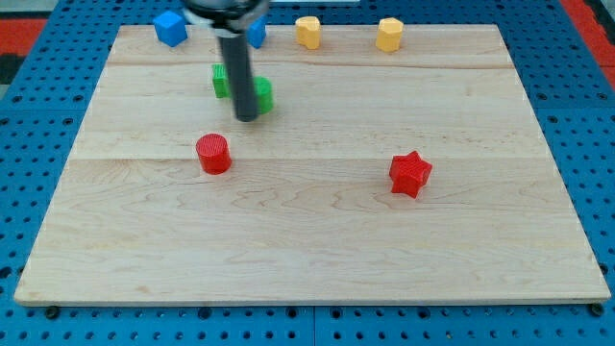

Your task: Push the green circle between the green star and red circle

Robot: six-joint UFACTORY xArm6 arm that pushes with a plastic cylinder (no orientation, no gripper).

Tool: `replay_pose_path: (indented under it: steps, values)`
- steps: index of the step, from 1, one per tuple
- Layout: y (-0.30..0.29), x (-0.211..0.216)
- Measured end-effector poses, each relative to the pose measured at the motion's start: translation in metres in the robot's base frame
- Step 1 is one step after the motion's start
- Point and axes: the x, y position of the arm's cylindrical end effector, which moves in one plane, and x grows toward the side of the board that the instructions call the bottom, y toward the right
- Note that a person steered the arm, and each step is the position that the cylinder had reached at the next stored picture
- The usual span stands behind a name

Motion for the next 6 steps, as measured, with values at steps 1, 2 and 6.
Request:
replay_pose_path:
  steps: [1,2,6]
  values:
    - [0.020,0.008]
    - [0.049,-0.040]
    - [0.007,-0.058]
